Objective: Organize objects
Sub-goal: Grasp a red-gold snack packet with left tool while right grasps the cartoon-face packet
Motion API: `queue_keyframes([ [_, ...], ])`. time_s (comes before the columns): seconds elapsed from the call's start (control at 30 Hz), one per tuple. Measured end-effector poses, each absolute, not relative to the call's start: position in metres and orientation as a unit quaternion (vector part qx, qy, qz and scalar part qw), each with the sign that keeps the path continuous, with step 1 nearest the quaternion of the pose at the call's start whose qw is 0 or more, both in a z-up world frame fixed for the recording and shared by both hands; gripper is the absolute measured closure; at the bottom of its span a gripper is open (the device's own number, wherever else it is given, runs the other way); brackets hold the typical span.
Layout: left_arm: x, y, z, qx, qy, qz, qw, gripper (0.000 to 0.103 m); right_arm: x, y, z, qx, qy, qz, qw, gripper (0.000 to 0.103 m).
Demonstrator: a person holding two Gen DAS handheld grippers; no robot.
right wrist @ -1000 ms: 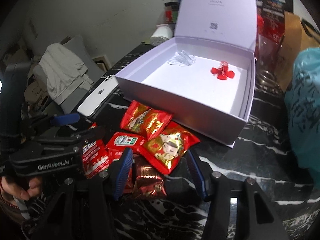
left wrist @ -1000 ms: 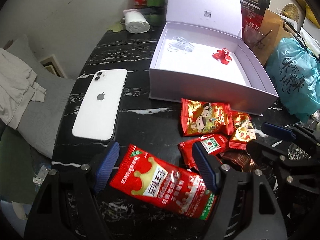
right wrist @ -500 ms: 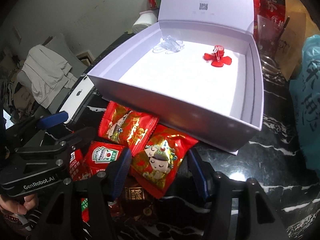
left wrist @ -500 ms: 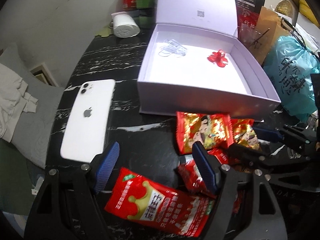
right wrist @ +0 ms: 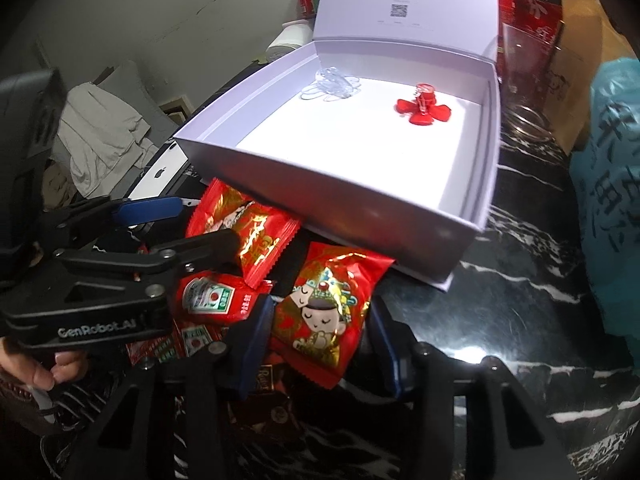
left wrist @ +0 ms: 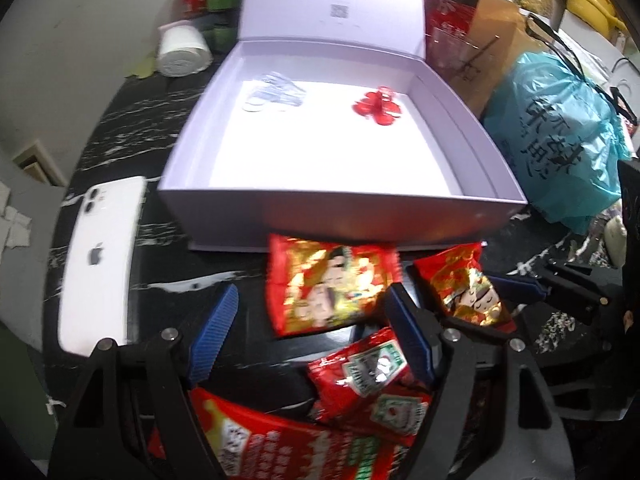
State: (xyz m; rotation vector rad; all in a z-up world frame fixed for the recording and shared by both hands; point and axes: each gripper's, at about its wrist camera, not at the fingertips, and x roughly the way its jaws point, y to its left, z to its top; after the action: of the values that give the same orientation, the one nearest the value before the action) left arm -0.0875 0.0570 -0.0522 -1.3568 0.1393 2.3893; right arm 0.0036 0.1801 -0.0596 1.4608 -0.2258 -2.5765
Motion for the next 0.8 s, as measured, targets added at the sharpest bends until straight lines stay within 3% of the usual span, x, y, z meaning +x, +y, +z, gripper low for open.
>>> queue_keyframes([
  [0.5, -0.095, 0.085, -0.066, -0.499, 0.097, 0.841, 0.187, 0.023, 0.020, 0.192, -0.059, 0.481, -0.081, -0.869, 0.083, 0.054],
  [0.6, -0.094, 0.083, -0.065, -0.493, 0.091, 0.844, 0.188, 0.031, 0.021, 0.192, -0.059, 0.479, -0.080, -0.870, 0.083, 0.055],
  [0.7, -0.091, 0.084, -0.064, -0.482, 0.101, 0.849, 0.190, 0.050, 0.022, 0.192, -0.059, 0.476, -0.077, -0.872, 0.085, 0.058],
  [0.8, -0.090, 0.084, -0.063, -0.483, 0.097, 0.848, 0.194, 0.054, 0.022, 0.191, -0.059, 0.474, -0.075, -0.873, 0.086, 0.059],
])
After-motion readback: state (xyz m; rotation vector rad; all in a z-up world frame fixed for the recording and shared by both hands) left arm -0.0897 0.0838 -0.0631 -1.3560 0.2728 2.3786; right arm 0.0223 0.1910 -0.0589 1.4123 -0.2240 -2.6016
